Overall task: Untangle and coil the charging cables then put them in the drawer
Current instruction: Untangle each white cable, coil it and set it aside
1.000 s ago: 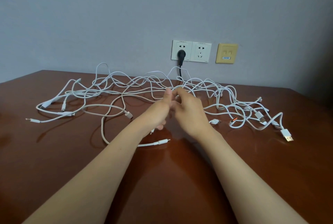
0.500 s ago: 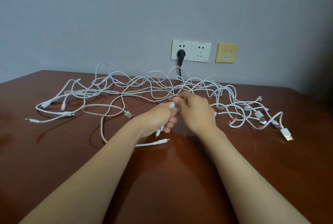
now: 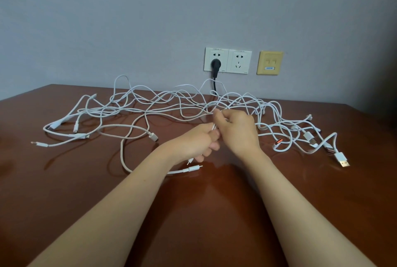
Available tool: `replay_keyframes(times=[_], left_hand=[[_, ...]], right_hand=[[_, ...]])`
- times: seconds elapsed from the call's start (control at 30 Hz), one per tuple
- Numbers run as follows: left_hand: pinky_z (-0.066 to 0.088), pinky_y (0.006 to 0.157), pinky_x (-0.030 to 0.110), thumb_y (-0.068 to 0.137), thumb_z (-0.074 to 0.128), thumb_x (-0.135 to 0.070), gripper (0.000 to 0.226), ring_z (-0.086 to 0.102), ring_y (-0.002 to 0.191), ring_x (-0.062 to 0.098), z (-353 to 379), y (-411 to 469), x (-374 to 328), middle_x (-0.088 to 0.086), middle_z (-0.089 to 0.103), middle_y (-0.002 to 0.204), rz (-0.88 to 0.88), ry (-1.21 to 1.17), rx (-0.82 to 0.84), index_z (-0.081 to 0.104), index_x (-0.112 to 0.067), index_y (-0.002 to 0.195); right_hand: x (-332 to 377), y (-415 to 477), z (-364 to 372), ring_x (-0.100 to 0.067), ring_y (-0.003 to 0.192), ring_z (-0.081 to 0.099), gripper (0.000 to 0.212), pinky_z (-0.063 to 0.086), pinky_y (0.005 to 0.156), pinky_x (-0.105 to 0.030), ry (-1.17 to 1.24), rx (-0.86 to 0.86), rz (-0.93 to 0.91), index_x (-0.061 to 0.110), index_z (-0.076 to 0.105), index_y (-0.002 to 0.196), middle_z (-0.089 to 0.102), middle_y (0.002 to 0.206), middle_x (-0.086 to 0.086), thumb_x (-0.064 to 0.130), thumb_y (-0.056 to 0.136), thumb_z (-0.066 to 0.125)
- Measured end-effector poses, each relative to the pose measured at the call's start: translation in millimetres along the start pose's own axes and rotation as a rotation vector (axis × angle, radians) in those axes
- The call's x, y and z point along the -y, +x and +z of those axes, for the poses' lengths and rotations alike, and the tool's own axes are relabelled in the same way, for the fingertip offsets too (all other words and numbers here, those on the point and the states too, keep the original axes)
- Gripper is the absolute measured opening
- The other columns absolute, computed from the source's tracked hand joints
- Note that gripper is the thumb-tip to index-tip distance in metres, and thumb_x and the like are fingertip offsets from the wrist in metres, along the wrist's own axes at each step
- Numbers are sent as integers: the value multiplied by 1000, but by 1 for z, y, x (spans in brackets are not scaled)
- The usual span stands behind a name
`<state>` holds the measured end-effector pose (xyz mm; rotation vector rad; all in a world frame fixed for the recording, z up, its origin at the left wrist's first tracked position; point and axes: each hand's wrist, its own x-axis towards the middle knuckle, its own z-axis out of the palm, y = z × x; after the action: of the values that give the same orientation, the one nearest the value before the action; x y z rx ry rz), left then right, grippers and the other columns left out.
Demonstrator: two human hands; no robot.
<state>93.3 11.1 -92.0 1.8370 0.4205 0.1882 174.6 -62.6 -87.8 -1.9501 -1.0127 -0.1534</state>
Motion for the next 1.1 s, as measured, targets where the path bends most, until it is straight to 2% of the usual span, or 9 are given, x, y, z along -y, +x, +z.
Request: replay_keyframes(times=[0.13,0.3,0.57,0.73,0.83,0.93,1.0,1.03,1.1], left_hand=[[22,38,14,102,27,-25,31,29,36,3,-8,-5,-5,-5,41,50,-7,-243,86,41,-16,77],[30,52,21,102,26,-31,37,35,45,6,-17,-9,-2,-8,40,53,-61,-193,174,56,-13,89],[31,40,15,102,26,-18,34,29,36,3,-6,1,3,-5,34,58,-19,52,-35,41,-17,72],[21,34,13,95,31,-11,34,21,32,5,-17,5,2,-7,35,49,-95,66,-249,42,-18,64],[20,34,13,94,35,-12,33,21,32,6,-21,5,2,-4,35,53,-150,67,-308,43,-17,62],[32,41,17,95,39,-13,25,38,45,12,-24,7,4,3,48,64,-176,131,-373,54,-12,75],[48,64,29,95,41,-11,24,58,74,28,-27,10,7,15,64,93,-160,281,-448,63,-3,98],[49,76,34,94,41,-11,25,59,90,33,-29,9,9,18,64,104,-154,388,-467,63,-2,100],[42,79,33,91,40,-11,23,53,94,33,-29,5,10,16,60,97,-126,638,-467,58,-11,76]], right_hand=[[1,4,1,-17,50,31,49,27,53,-32,115,-98,27,14,42,42,37,37,0,24,90,48],[-1,7,-4,-17,48,25,48,24,56,-34,142,-227,52,14,28,45,35,37,0,21,89,47],[-11,10,1,-15,49,28,54,24,55,-33,136,-119,28,15,28,47,29,42,1,31,94,50],[-18,15,10,-7,51,38,46,28,53,-23,382,34,153,24,51,60,46,55,6,41,99,36],[-21,18,8,-1,43,41,37,27,50,-21,408,100,204,21,58,67,50,52,7,29,98,40],[-25,14,6,1,39,43,35,33,50,-20,246,200,129,22,60,64,52,42,10,14,94,44],[-25,10,8,2,43,45,34,36,52,-16,180,218,70,21,59,67,54,48,8,12,95,43],[-24,9,9,2,47,48,32,36,52,-12,164,191,48,19,59,68,55,52,8,11,95,44],[-23,8,6,-4,63,53,32,37,60,-10,125,87,0,20,58,67,58,60,5,11,94,45]])
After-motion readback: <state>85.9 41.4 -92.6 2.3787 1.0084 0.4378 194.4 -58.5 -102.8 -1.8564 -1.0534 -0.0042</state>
